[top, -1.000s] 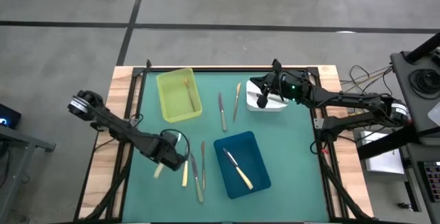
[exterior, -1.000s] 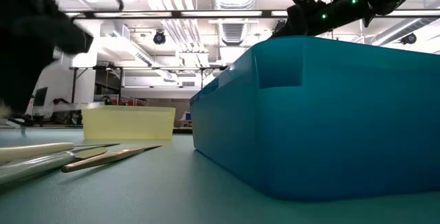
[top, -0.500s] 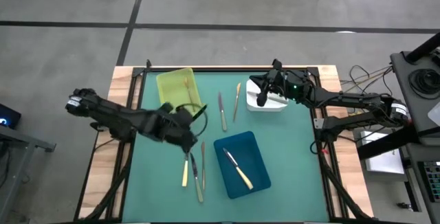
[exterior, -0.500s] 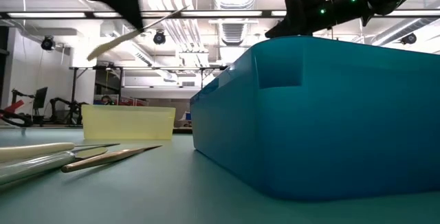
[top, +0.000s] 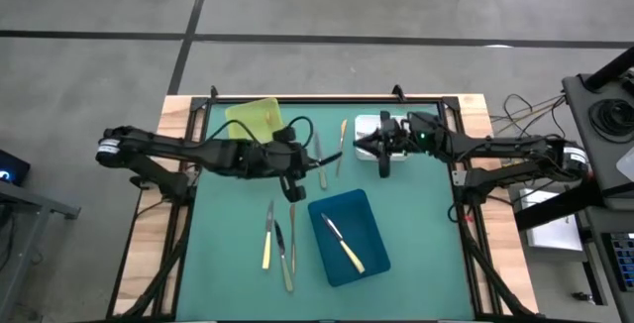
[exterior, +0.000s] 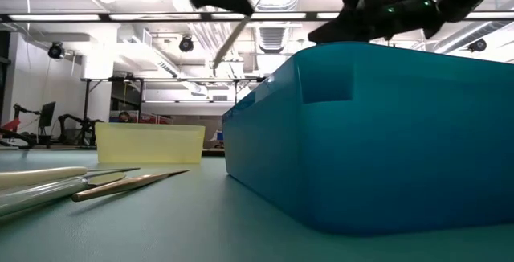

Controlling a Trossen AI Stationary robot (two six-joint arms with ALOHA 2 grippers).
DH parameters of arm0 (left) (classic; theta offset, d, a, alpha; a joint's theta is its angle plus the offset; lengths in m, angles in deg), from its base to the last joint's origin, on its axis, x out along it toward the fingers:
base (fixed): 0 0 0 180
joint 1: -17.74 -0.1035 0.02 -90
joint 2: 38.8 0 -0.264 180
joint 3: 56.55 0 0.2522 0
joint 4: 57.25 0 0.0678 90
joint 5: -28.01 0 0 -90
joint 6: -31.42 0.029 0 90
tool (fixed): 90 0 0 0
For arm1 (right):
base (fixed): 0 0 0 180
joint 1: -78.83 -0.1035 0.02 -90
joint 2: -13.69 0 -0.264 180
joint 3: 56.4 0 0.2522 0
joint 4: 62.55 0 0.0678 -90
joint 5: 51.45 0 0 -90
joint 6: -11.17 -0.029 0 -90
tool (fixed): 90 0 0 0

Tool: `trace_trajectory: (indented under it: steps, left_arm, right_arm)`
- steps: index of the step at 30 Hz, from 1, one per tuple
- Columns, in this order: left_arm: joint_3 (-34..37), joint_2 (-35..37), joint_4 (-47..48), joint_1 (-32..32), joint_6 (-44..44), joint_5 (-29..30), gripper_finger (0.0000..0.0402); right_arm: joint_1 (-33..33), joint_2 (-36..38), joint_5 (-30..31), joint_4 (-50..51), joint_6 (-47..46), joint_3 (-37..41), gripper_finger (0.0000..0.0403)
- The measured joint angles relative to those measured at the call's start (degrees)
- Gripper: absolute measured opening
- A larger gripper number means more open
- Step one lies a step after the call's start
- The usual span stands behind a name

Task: Sort silverware by color (type)
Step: Put the left yellow knife into the blue bin

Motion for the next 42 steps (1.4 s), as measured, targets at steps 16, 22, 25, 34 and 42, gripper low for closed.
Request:
trace_trajectory:
  steps: [16,22,25,34,42]
  left_arm:
    - [12.5,0.0,-36.0,-1.6,14.4,-29.0,0.0008]
    - [16.3,0.0,-46.6,-2.2,16.5,-35.2,0.0009]
    - [17.4,-0.3,-49.1,-3.1,16.5,-35.2,0.0009]
    - [18.0,-0.3,-50.3,-5.3,16.4,-35.1,0.0009]
    - [18.0,-0.6,-50.0,-7.6,14.7,-34.0,0.0009]
  right_arm:
    - [-13.1,0.0,2.5,-9.8,-1.2,0.4,0.0009]
    - [-17.0,0.0,4.3,-9.9,-0.4,-0.8,0.0009]
    - [-18.5,0.0,7.1,-10.0,-0.3,-1.3,0.0009]
    - [-21.6,0.0,14.9,-11.2,1.1,-1.5,0.0018]
    - [-22.9,-0.6,15.2,-11.9,1.1,-2.7,0.0112]
